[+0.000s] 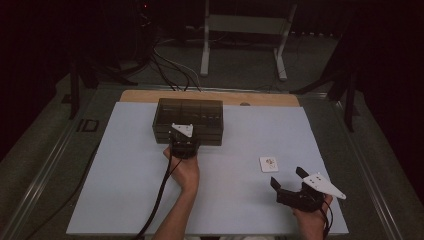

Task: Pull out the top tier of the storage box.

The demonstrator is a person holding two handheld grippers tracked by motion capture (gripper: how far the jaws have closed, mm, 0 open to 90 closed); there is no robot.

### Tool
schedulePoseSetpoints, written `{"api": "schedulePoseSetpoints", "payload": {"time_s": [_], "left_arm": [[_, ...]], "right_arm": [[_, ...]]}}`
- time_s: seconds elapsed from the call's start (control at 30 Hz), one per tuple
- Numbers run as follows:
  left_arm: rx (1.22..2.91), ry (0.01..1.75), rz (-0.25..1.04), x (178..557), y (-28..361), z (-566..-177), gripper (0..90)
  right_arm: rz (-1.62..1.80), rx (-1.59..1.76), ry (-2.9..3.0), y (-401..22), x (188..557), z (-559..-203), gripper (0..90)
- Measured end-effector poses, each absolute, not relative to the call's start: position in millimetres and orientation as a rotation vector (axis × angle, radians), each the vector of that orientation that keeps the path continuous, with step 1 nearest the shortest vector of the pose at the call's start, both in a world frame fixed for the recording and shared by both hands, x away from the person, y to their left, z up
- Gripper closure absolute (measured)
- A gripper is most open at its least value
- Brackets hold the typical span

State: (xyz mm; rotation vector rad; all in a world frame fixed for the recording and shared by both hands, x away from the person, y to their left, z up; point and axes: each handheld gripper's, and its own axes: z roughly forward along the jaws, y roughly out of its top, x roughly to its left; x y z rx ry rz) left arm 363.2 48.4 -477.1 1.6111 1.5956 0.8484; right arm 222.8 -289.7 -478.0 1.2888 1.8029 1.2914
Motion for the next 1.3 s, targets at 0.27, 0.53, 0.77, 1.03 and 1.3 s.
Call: {"api": "schedulePoseSetpoints", "payload": {"time_s": [0.27,0.53,0.77,1.03,1.3], "left_arm": [[1.612,1.598,0.849,360,48,-477,58.0],[1.599,1.599,0.847,348,48,-477,58.0],[1.601,1.600,0.867,339,47,-476,58.1],[1.619,1.562,0.921,334,45,-474,62.0],[1.603,1.516,0.835,331,52,-468,28.2]], "right_arm": [[1.292,1.290,1.801,-290,223,-478,1.4],[1.291,1.286,1.804,-290,223,-478,1.4],[1.292,1.288,1.803,-290,223,-478,1.4],[1.291,1.289,1.805,-289,223,-478,1.4],[1.290,1.289,1.805,-290,223,-478,1.4]]}}
